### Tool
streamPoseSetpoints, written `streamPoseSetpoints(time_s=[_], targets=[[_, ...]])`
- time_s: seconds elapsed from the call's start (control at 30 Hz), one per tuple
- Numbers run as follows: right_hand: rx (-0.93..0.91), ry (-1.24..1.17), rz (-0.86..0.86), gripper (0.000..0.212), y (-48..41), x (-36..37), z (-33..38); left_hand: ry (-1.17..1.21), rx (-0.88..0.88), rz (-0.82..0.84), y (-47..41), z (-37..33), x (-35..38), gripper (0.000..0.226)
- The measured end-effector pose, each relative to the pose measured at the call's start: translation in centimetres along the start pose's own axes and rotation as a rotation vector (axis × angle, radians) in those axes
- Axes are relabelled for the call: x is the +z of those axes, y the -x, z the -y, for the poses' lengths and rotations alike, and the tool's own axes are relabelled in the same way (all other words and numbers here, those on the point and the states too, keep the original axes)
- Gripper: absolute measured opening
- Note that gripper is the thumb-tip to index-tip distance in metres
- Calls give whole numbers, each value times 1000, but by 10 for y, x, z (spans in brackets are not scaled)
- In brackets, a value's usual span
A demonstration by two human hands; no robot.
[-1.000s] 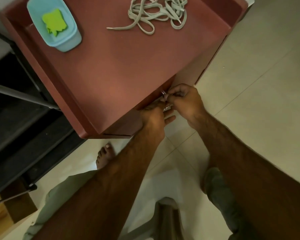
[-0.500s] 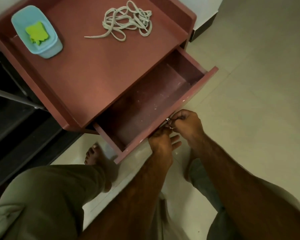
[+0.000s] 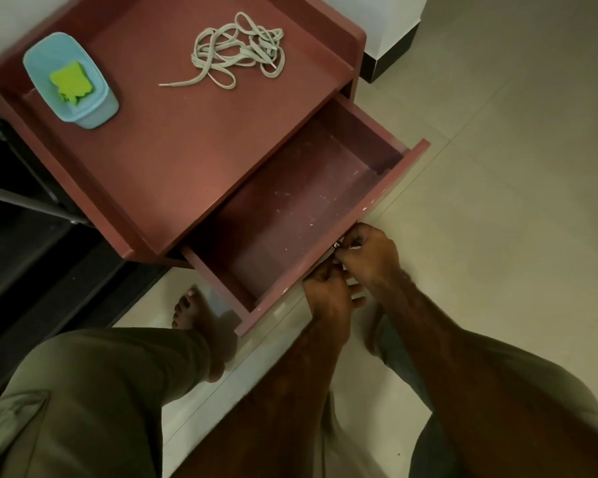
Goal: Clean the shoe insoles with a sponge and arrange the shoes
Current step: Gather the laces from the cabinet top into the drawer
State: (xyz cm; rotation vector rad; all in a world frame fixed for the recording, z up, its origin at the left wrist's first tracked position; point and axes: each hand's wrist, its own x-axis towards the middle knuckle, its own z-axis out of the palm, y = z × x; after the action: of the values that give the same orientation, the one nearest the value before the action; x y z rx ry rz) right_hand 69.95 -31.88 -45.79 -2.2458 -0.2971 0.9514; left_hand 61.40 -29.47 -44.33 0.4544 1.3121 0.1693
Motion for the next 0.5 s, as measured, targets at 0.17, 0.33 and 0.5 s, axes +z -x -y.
streamPoseSetpoints(time_s=[0.17,0.33,0.5], targets=[[14,1,4,14,6,-5,-11,8,-36,-2,9,7,2,38],[41,7,-19,14,16,-13,-27,-174,-6,0,15,30,2,32],[52,21,-50,10,16,-13,-25,-232,32,-7,21,31,4,30]])
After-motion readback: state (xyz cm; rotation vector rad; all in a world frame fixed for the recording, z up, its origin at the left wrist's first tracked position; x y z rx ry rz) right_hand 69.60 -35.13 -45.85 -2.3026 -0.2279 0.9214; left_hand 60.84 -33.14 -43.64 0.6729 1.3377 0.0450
